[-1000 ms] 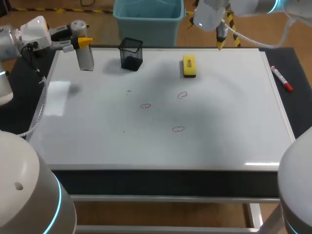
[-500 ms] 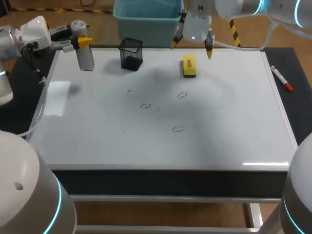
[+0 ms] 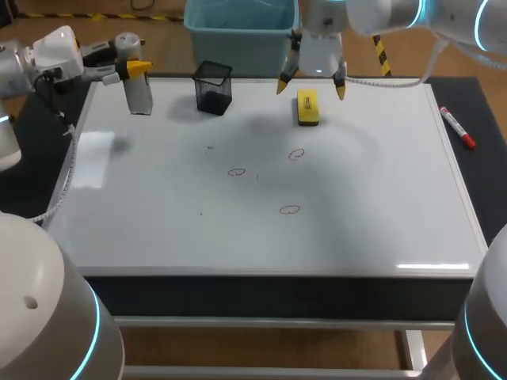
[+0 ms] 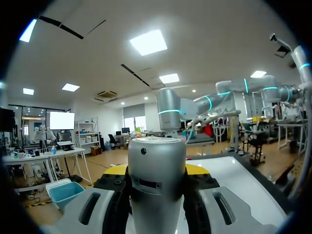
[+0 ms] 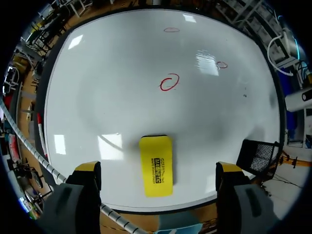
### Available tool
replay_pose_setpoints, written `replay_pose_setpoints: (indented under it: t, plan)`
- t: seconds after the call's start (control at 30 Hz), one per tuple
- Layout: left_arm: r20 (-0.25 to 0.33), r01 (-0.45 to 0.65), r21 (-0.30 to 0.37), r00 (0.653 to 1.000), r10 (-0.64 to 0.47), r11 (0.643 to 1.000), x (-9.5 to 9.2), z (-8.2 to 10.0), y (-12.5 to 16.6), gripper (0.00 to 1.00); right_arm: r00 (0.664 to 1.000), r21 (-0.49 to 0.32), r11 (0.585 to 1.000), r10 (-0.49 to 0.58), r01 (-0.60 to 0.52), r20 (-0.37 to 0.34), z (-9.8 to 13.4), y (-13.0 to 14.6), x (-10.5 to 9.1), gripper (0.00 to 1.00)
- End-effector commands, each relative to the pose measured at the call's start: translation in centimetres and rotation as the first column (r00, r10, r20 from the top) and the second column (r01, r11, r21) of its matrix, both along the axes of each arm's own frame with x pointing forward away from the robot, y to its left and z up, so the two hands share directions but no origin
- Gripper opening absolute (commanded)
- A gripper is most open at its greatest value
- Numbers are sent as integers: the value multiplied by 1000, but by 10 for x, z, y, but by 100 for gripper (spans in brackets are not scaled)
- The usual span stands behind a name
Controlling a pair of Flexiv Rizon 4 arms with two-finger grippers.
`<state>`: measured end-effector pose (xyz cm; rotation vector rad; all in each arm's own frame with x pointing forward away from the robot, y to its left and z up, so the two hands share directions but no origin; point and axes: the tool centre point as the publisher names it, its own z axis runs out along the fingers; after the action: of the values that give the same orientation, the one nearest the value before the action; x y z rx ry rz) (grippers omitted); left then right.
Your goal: Pick up the inspection probe, press it on each red-marked spot on the whiteboard one by one, put down the probe, pick up the eraser, and wipe off all the red marks.
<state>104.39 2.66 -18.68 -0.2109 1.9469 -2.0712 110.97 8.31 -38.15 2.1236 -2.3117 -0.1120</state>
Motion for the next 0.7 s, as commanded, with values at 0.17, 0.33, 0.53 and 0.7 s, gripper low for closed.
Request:
replay_pose_setpoints:
  t: [0.17, 0.33, 0.53, 0.7]
  plan:
    - [2, -2, 0, 1000, 2, 1000, -1, 1, 0, 0, 998, 34, 998, 52, -53, 31, -10, 0, -8, 100]
    - [2, -2, 0, 1000, 2, 1000, -1, 1, 0, 0, 997, -13, 997, 74, -74, 20, -17, -3, -6, 100]
    - [2, -2, 0, 1000, 2, 1000, -1, 1, 0, 0, 997, -23, 997, 74, -73, 16, -21, -2, -3, 100]
    - [2, -2, 0, 1000, 2, 1000, -1, 1, 0, 0, 998, -26, 997, 68, -67, 10, -26, -1, 3, 100]
